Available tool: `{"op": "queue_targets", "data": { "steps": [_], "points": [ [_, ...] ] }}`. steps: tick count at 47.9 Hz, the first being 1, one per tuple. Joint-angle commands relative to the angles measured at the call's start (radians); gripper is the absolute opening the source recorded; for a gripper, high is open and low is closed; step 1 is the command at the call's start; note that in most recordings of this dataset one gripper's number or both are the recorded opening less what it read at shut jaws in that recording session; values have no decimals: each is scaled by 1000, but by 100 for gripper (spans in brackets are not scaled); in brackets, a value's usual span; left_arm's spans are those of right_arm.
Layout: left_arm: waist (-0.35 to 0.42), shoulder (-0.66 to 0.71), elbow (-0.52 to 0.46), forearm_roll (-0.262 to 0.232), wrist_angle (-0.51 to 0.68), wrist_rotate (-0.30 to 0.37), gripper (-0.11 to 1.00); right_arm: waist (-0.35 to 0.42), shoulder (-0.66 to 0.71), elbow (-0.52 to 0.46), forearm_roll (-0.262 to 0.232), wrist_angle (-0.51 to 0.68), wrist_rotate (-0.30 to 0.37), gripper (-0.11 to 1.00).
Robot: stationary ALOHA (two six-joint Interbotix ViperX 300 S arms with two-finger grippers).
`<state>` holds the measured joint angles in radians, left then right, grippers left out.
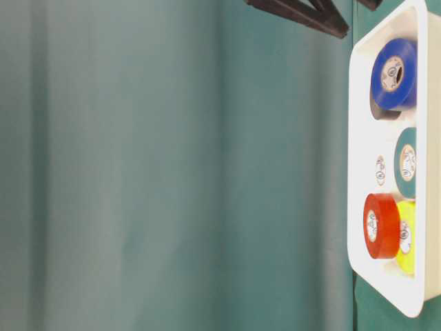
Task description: Put the tape alternately from left to right into the white case.
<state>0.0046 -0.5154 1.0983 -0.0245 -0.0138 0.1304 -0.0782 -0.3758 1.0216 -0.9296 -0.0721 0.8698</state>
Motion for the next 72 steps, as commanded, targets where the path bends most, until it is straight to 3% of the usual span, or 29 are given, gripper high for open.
{"op": "queue_targets", "data": {
  "steps": [1,13,32,50,72],
  "points": [
    [2,-26,-2,-2,-9,-2,95,2,-26,-3,5,-3,3,76],
    [3,-61,17,-2,-9,-2,95,2,-78,29,5,-3,3,76],
    [3,-94,26,-2,-9,-2,95,2,-184,98,61,-3,3,76],
    [3,-129,52,-2,-9,-2,95,2,-339,179,75,-3,3,76],
    [12,-282,132,-3,-9,-3,95,2,-466,256,114,0,3,76]
  ]
}}
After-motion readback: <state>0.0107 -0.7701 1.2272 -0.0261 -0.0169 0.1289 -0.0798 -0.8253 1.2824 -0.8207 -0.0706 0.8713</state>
